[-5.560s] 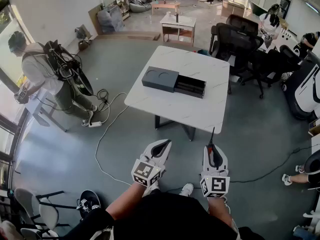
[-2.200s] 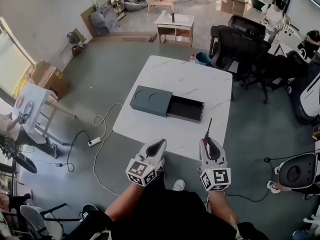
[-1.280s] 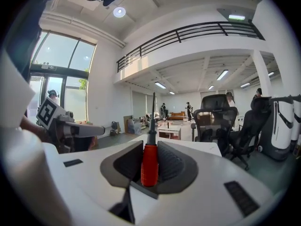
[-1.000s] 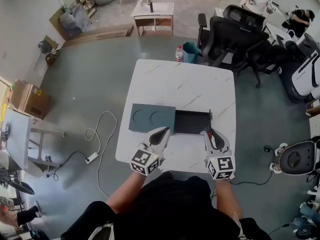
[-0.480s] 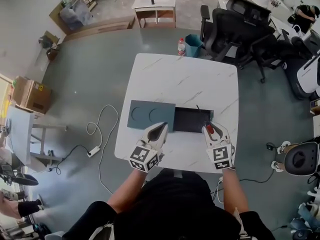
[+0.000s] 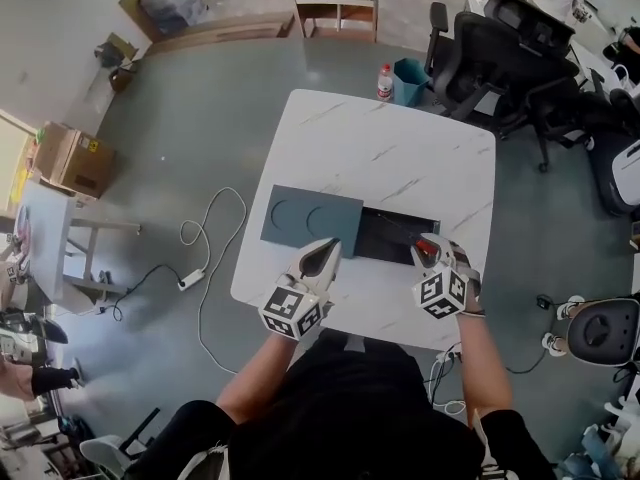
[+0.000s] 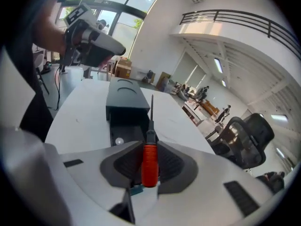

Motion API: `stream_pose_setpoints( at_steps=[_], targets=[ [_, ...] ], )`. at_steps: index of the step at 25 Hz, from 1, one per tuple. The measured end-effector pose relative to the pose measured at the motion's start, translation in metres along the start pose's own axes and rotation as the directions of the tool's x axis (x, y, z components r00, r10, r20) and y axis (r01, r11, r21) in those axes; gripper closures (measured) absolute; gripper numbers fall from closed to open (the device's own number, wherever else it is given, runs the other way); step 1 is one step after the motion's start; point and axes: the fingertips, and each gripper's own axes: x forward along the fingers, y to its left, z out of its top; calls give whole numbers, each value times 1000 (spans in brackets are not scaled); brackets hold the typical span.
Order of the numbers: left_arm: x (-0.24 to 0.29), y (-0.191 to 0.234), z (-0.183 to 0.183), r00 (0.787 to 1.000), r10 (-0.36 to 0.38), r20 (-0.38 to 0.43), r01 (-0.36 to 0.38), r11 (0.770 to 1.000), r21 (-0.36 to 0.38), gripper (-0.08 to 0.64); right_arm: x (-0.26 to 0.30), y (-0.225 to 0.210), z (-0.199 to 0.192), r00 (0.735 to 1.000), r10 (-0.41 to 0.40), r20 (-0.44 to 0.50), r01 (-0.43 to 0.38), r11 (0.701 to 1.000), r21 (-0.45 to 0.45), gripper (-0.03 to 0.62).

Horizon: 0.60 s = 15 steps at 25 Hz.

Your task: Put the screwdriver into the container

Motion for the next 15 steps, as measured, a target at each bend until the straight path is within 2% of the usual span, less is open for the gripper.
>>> stream_pose_setpoints(
  at_steps=[4,8,15],
  targets=[
    [4,-1,-6,1000,4,-16,-4,1000,7,552,25,16,-11,992,114,-50,-118,989,-87,499],
    [5,3,-9,1000,14,-26,-14,1000,6,552,50,32,-23,973,200,-117,-218,962,-167,499],
    [6,10,-8,999,43,-18,-43,999,6,552,72,46,-34,938,282,-200,-323,922,-215,499]
  ],
)
